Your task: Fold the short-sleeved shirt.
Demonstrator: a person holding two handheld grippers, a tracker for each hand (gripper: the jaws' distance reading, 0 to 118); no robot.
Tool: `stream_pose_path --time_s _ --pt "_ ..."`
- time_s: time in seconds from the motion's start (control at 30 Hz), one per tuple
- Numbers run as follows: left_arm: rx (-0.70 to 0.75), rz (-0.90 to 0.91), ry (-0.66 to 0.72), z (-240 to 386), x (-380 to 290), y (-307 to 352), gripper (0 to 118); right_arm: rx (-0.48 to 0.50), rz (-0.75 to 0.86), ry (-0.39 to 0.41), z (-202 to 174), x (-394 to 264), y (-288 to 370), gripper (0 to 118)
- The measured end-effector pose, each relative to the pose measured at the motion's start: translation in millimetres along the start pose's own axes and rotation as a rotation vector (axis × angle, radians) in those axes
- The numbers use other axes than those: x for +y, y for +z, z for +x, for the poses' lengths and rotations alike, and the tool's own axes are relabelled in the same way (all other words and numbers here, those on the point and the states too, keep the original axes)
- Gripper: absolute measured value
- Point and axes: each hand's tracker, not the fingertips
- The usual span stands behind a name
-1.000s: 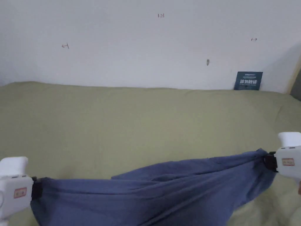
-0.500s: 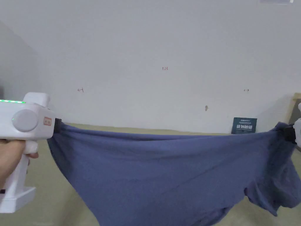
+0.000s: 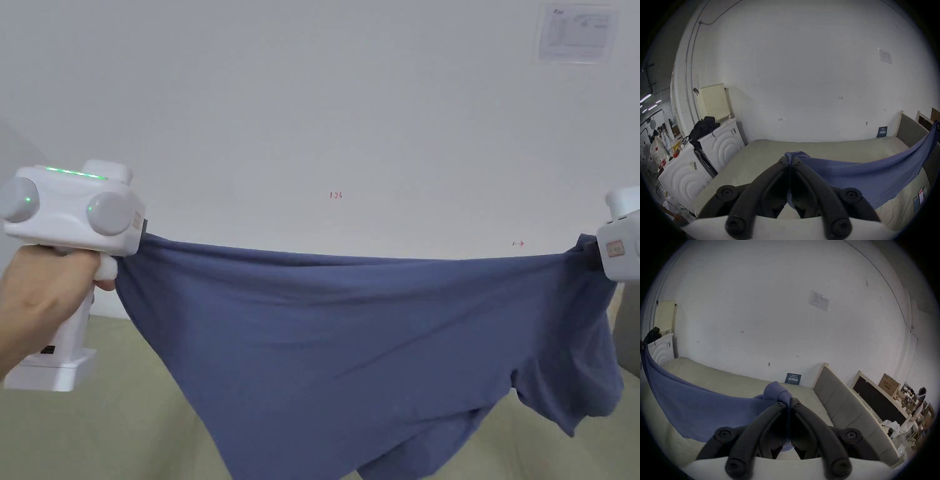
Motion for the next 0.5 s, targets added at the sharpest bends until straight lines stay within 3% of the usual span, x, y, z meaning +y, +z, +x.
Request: stream_pose_path --time_s 0.2,0.5 --pt "0.016 -0.029 -0.006 29.0 -28.3 -49.7 2 -0.043 -0.038 -0.018 -17.1 -23.5 -56.7 3" --pt "-0.035 -0.160 -0.069 63.8 -142.7 -96.3 2 -0.024 -0.218 -0.016 -39.9 -150.3 -96.4 3"
